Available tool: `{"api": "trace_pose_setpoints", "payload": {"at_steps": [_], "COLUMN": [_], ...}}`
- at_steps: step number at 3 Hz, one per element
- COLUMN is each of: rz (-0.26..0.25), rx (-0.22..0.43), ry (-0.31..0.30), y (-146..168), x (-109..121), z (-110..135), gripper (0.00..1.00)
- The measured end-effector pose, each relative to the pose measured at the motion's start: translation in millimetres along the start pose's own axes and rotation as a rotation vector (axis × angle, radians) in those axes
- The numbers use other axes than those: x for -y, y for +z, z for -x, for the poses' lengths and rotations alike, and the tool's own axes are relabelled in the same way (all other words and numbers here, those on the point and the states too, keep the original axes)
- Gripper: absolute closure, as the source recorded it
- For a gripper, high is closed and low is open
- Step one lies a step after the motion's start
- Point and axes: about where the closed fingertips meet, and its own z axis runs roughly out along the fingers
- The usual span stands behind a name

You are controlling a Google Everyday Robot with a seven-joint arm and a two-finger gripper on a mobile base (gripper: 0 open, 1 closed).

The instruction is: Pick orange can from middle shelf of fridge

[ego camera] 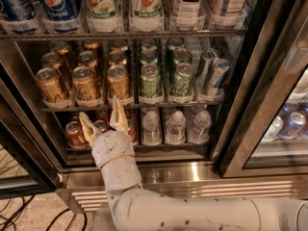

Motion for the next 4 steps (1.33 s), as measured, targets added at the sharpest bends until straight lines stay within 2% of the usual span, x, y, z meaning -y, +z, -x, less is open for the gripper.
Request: {"api": "trace_pose_setpoints", "payload": {"at_steps": [2, 4], "rz": [-0.05, -0.058], "rx": [-0.007, -0.025], "ry": [-0.006, -0.014], "y": [5, 14], "x": [11, 18], "z": [-4, -9], "gripper": [0.39, 0.42]}}
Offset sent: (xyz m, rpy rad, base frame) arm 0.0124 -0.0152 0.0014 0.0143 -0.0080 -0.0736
